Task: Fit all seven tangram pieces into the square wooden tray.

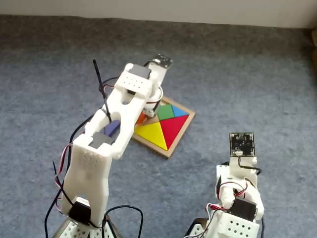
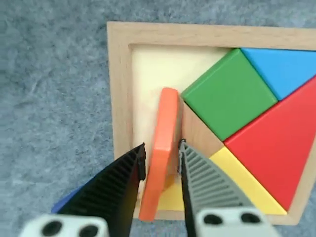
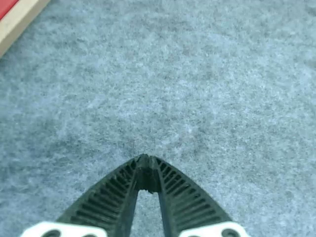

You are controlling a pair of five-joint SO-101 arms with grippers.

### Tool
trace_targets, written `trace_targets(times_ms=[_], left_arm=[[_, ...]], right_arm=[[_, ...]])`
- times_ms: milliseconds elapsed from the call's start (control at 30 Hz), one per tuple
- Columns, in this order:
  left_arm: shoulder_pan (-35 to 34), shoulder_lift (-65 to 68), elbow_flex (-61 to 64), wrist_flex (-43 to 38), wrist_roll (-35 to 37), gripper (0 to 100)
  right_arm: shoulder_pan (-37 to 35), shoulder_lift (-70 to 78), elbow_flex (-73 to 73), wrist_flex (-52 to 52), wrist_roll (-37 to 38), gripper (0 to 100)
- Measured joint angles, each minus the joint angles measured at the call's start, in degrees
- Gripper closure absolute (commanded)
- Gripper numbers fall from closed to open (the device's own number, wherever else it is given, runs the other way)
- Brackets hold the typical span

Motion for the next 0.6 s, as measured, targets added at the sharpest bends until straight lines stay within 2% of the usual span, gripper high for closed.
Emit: trace_targets(times_ms=[133, 267, 600], left_arm=[[0.44, 0.26, -3.87, 2.9, 0.18, 86], [-1.93, 0.26, -8.0, 5.89, 0.18, 86], [-5.89, 0.35, -9.14, 6.42, 0.18, 86]], right_arm=[[0.0, 0.0, 0.0, 0.0, 0.0, 98.9], [0.0, 0.0, 0.0, 0.0, 0.0, 98.9], [0.0, 0.0, 0.0, 0.0, 0.0, 98.9]])
